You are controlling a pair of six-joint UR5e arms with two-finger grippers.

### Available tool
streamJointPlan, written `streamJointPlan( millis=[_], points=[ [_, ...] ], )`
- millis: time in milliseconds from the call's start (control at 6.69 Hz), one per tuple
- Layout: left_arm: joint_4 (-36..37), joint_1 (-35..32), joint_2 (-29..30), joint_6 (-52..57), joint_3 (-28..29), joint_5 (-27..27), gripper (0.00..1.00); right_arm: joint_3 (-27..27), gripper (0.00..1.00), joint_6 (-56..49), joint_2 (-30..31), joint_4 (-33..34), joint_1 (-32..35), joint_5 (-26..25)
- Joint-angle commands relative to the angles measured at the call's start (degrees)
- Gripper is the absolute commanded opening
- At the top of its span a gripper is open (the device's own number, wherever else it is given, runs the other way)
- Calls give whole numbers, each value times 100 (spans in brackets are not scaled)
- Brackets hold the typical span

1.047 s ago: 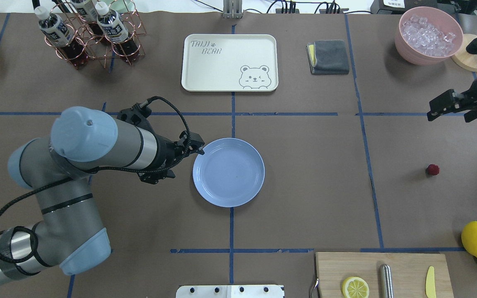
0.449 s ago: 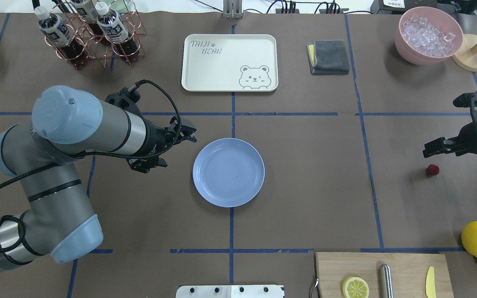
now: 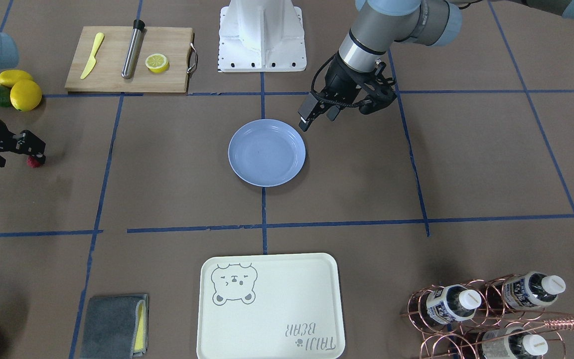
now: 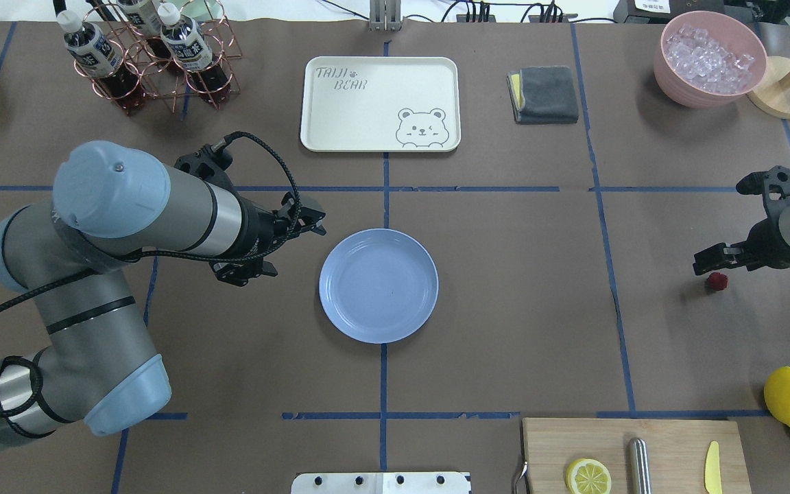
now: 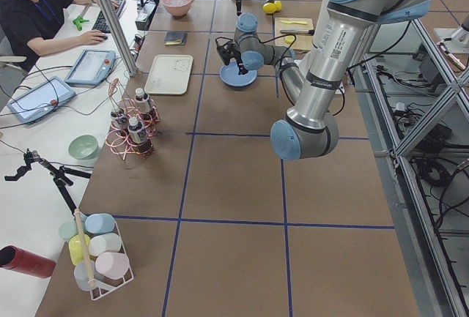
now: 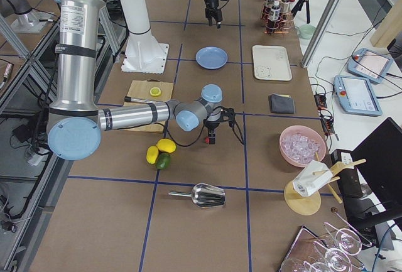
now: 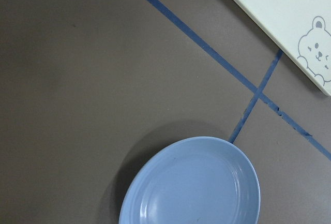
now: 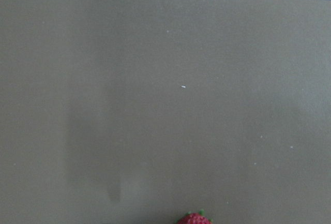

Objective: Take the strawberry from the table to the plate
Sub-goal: 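Lower the right gripper onto the red strawberry and close it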

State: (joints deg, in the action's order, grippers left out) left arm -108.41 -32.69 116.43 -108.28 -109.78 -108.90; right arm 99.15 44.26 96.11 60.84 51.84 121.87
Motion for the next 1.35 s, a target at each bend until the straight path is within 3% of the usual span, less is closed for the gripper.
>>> streamJointPlan(
  millis=[0,150,299,598,748,1047,1196],
  points=[
    [4,0,3,0,0,0,100,-18,98,4,48,16,-156,-75],
    [-4,0,3,0,0,0,100,-18,86,4,57,24,-166,-76],
    [-4,0,3,0,0,0,100,-35,56,-5,49,25,-166,-76],
    [-4,0,3,0,9,0,100,-36,8,-14,22,25,-166,-76],
    [-4,0,3,0,35,0,100,-36,0,-5,22,7,-157,-93],
    [-4,0,3,0,1,0,100,235,0,-5,-39,33,-9,-6],
    [13,-53,-6,9,0,-35,100,628,0,4,-74,286,-7,108]
  ],
)
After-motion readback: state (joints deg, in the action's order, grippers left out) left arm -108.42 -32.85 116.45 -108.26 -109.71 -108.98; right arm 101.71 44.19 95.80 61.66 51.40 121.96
